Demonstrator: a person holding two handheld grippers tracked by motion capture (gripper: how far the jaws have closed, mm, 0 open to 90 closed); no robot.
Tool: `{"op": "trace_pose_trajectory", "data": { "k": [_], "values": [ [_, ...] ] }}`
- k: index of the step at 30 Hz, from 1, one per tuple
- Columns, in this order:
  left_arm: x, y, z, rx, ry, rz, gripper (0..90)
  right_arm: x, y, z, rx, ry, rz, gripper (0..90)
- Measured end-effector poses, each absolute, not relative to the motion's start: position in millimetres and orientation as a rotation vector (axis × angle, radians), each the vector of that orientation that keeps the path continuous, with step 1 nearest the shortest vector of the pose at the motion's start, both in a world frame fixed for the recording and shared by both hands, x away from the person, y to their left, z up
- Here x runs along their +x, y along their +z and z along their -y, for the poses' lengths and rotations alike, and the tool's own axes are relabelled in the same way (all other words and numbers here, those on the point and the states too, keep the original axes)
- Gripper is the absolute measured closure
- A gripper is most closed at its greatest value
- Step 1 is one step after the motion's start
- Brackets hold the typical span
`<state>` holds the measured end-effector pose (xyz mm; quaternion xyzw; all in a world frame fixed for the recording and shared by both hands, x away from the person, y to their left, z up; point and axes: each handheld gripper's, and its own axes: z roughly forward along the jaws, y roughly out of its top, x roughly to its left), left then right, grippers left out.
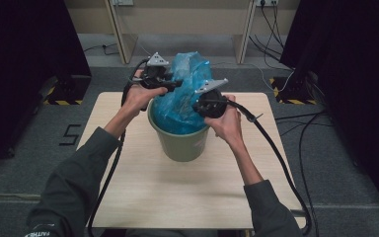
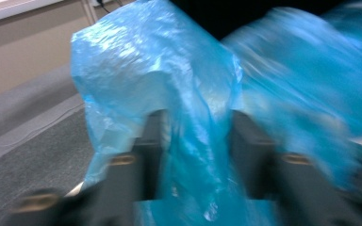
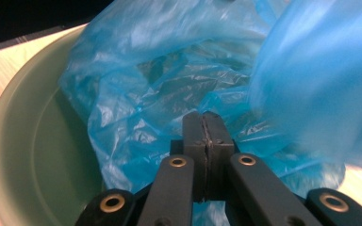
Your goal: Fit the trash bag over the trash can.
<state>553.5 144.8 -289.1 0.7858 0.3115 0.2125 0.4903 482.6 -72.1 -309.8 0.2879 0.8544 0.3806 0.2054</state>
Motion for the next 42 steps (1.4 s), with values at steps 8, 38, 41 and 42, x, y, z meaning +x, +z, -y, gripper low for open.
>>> {"op": "trace_pose_trajectory", "data": {
  "k": [8,38,41,42],
  "values": [
    [539.6,-304.8,-198.9,1.89,0.476,-0.755,83.3,469.0,-314.4,115.7,0.864,1.075,-2.313,89.2],
    [515.0,-275.0,-190.3,1.846,0.527,-0.665,29.3,490.0,-287.2,63.0,0.802,1.091,-2.413,88.1],
    [534.3,-280.7,-179.5,1.892,0.511,-0.684,52.2,477.2,-286.8,59.9,0.749,1.082,-2.432,88.8],
    [538.0,-285.1,-178.3,1.895,0.49,-0.681,63.9,472.3,-285.9,61.3,0.729,1.077,-2.433,88.9]
  ]
}}
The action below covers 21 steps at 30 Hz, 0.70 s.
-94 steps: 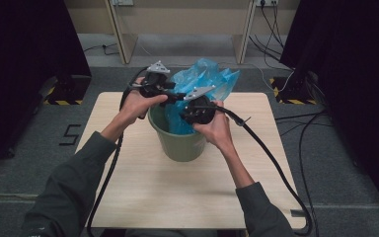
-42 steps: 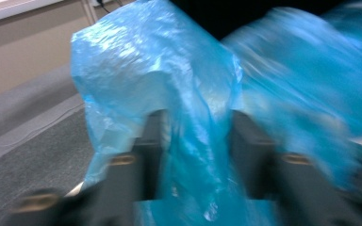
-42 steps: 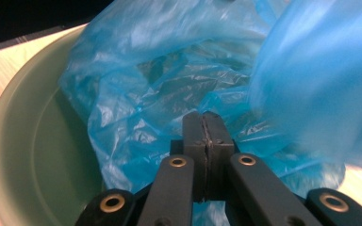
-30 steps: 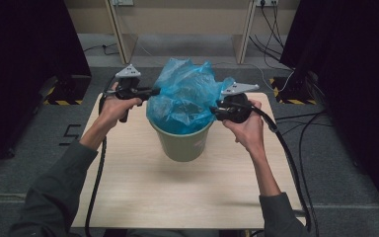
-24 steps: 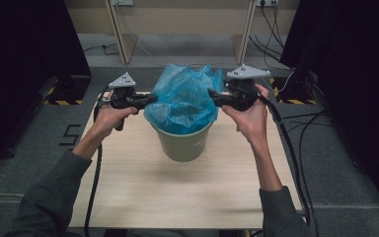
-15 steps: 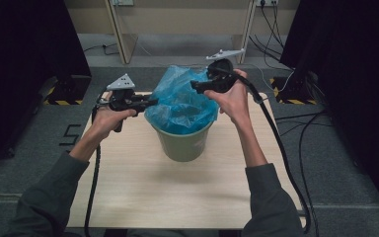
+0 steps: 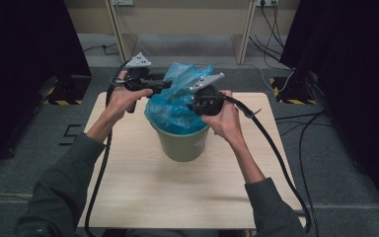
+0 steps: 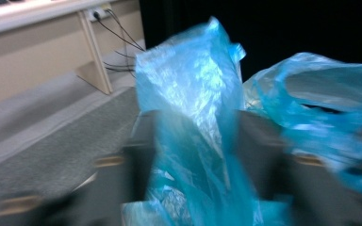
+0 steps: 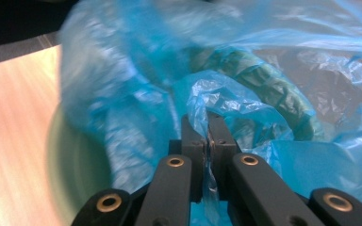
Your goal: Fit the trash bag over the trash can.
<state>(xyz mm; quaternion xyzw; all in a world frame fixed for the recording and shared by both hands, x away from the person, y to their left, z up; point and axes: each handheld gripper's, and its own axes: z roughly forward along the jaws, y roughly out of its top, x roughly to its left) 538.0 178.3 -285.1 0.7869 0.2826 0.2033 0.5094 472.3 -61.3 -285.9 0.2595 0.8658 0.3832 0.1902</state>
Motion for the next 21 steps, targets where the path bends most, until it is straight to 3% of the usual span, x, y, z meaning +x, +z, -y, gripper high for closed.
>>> {"op": "trace_pose_trajectory", "data": {
  "k": [2,5,13,21],
  "values": [
    [538.8,-292.9,-182.1,1.903,0.487,-0.683,78.2,461.6,-284.4,68.0,0.695,1.076,-2.424,89.2],
    [530.8,-304.5,-201.3,1.854,0.455,-0.712,85.1,444.5,-284.0,87.3,0.698,1.077,-2.389,89.6],
    [476.8,-343.2,-238.0,1.807,0.433,-0.729,85.8,410.1,-314.7,127.7,0.742,1.114,-2.365,89.8],
    [451.8,-360.1,-257.2,1.775,0.362,-0.713,85.4,384.9,-360.3,119.6,0.724,1.083,-2.467,89.8]
  ]
}}
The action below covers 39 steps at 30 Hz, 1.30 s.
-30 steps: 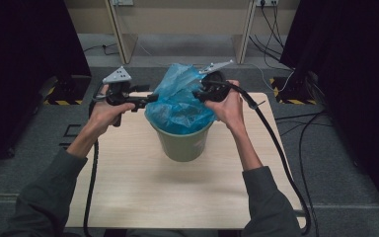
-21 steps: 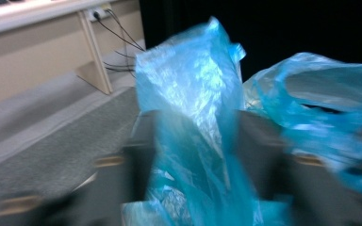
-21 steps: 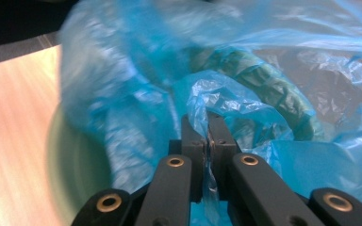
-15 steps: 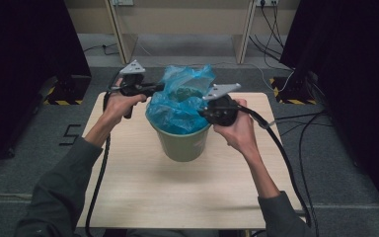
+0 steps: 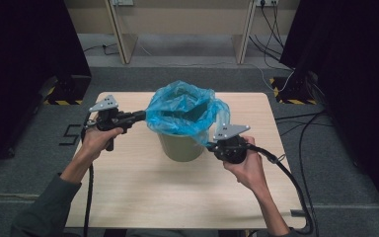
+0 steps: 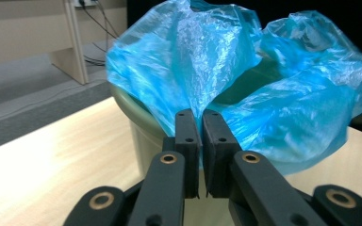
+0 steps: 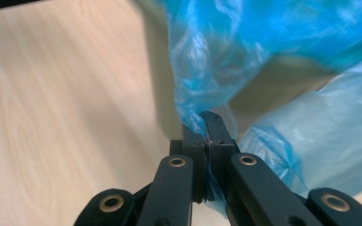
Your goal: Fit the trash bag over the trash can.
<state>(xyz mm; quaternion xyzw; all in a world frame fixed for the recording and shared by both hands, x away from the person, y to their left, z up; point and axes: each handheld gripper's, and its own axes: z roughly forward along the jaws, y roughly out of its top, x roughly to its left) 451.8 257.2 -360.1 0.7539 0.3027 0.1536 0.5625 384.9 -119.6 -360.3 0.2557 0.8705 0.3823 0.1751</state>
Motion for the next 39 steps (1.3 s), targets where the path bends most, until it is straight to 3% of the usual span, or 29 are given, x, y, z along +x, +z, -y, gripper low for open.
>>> {"op": "trace_pose_trajectory", "data": {
  "k": [11,26,29,32,34,39],
  "values": [
    [438.5,-375.0,-254.2,1.805,0.344,-0.677,85.5,378.6,-393.0,122.7,0.76,1.081,-2.516,85.7],
    [439.7,-399.4,-266.1,1.782,0.337,-0.741,86.1,383.0,-421.9,123.1,0.788,0.979,-2.522,88.4],
    [443.6,-402.1,-269.4,1.769,0.349,-0.77,84.1,388.4,-429.9,128.1,0.839,0.983,-2.507,78.9],
    [445.6,-401.9,-273.2,1.763,0.352,-0.79,73.6,387.7,-429.4,133.5,0.862,0.961,-2.475,55.1],
    [444.1,-397.3,-275.8,1.766,0.359,-0.796,55.8,381.7,-423.5,138.7,0.862,0.982,-2.467,45.7],
    [435.8,-371.7,-277.9,1.736,0.413,-0.767,36.9,363.0,-396.5,157.7,0.873,1.084,-2.424,37.8]
  ]
}}
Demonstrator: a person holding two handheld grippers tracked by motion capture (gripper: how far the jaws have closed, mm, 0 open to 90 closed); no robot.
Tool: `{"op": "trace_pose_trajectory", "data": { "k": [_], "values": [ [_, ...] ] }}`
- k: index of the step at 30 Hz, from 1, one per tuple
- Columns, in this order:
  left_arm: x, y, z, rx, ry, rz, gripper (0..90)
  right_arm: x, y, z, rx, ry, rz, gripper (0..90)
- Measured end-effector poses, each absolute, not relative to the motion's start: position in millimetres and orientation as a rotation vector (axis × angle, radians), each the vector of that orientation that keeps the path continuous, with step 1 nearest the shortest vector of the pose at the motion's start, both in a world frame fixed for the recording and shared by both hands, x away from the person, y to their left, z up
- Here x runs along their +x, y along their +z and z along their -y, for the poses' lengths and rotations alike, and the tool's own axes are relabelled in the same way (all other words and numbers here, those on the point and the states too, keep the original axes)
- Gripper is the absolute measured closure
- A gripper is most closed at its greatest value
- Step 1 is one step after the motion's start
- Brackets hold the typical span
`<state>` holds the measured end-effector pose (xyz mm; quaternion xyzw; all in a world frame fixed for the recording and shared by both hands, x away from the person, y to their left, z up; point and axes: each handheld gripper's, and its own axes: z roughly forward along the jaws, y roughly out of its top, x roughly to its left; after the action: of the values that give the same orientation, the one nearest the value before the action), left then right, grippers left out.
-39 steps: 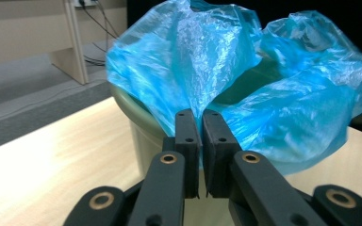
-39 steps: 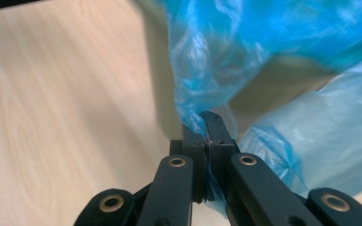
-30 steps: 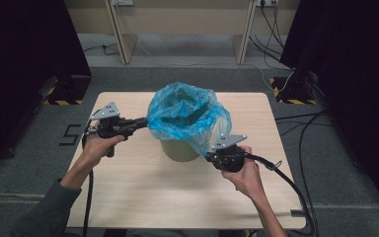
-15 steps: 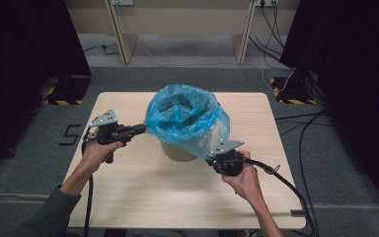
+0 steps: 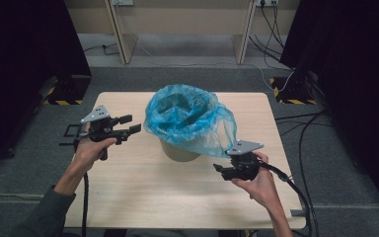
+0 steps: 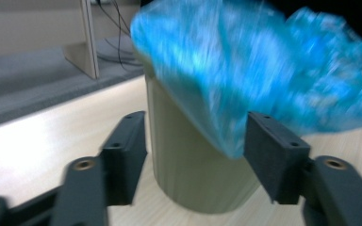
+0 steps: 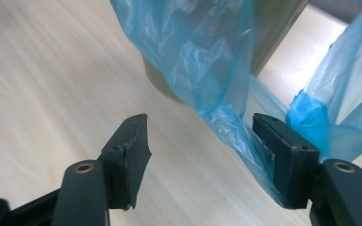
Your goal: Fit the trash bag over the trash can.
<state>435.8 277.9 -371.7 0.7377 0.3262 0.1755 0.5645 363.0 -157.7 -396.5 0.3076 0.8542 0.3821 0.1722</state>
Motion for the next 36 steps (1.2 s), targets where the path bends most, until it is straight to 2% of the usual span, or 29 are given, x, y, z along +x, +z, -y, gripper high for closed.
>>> {"op": "trace_pose_trajectory", "data": {
  "k": [5,11,14,21,23,25,28,31,33,36],
  "values": [
    [441.0,-343.4,-265.8,1.703,0.453,-0.736,29.1,353.4,-364.3,173.2,0.833,1.231,-2.329,38.6],
    [458.6,-325.9,-238.7,1.754,0.459,-0.715,27.0,353.1,-343.8,181.6,0.818,1.365,-2.308,38.2],
    [468.4,-325.0,-225.4,1.793,0.473,-0.714,26.5,352.7,-338.8,179.5,0.835,1.328,-2.259,38.3],
    [487.8,-330.5,-205.1,1.886,0.519,-0.747,24.9,391.2,-319.7,166.6,1.015,1.332,-2.115,33.9],
    [494.5,-332.0,-208.1,1.883,0.534,-0.758,32.3,407.2,-319.0,159.8,1.037,1.329,-2.108,33.9],
    [499.2,-332.4,-213.0,1.856,0.553,-0.753,44.7,422.1,-320.9,154.1,1.066,1.333,-2.115,38.1],
    [506.4,-332.5,-223.7,1.792,0.596,-0.769,71.0,437.8,-329.5,148.2,1.01,1.288,-2.166,61.8],
    [514.3,-335.9,-234.9,1.757,0.578,-0.805,79.9,443.1,-338.0,149.5,0.986,1.317,-2.202,77.4],
    [520.7,-342.2,-243.0,1.748,0.565,-0.842,81.0,443.9,-343.1,151.6,0.973,1.291,-2.207,84.2],
    [527.8,-357.7,-250.6,1.754,0.532,-0.89,82.5,445.2,-351.3,152.2,0.959,1.269,-2.232,89.1]
  ]
}}
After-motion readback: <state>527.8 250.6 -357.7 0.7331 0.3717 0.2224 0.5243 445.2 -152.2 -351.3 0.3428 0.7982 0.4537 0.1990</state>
